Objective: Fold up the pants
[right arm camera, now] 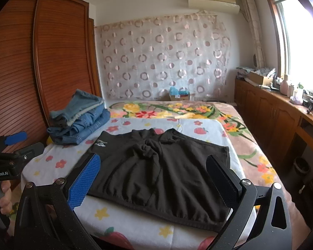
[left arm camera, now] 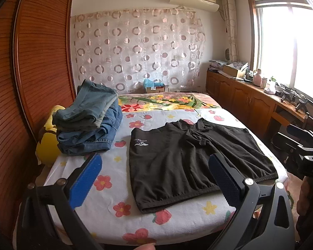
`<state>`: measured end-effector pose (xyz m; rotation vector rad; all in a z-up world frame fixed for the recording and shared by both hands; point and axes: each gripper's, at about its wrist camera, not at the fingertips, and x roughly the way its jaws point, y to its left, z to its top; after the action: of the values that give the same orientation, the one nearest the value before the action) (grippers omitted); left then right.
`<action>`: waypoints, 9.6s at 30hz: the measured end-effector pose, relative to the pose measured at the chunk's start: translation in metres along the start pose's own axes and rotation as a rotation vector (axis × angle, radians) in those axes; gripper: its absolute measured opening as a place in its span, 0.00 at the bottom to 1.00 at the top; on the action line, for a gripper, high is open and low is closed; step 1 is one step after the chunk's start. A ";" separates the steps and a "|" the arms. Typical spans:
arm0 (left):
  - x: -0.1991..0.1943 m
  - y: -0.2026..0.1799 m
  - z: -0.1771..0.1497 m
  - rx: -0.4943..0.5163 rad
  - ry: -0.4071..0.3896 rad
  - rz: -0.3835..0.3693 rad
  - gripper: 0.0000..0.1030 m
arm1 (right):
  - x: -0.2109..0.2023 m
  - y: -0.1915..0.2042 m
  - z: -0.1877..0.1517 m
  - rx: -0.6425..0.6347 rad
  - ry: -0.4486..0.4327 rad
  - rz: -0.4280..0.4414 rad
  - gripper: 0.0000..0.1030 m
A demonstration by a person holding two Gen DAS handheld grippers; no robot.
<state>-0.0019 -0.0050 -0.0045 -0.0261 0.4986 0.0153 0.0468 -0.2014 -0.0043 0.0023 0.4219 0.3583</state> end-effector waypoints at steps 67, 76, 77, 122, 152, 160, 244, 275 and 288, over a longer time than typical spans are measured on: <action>-0.002 -0.002 0.003 -0.003 -0.004 -0.002 1.00 | -0.002 -0.006 -0.003 0.009 0.002 0.000 1.00; 0.011 -0.005 0.000 -0.018 0.038 -0.023 1.00 | -0.001 -0.017 -0.012 0.018 0.024 -0.014 1.00; 0.013 -0.004 -0.002 -0.018 0.042 -0.027 1.00 | 0.000 -0.017 -0.013 0.021 0.028 -0.016 1.00; 0.103 0.018 -0.075 -0.072 0.336 -0.095 1.00 | 0.130 -0.166 -0.022 0.038 0.381 -0.057 0.63; 0.104 0.014 -0.077 -0.032 0.321 -0.079 1.00 | 0.203 -0.210 -0.004 0.038 0.446 -0.196 0.02; 0.103 0.017 -0.077 -0.042 0.317 -0.092 1.00 | 0.190 -0.199 0.001 0.024 0.430 -0.212 0.22; 0.106 -0.127 0.042 0.176 0.179 -0.447 0.07 | 0.066 -0.120 -0.064 -0.004 0.307 -0.032 0.83; 0.138 -0.049 -0.044 0.113 0.383 -0.310 0.51 | 0.097 -0.043 -0.054 -0.079 0.308 0.121 0.48; 0.133 -0.050 -0.051 0.122 0.326 -0.282 0.53 | 0.109 -0.033 -0.060 -0.085 0.341 0.163 0.37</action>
<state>0.0915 -0.0553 -0.1124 0.0208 0.8169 -0.2994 0.1268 -0.1991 -0.1058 -0.1090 0.7460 0.5405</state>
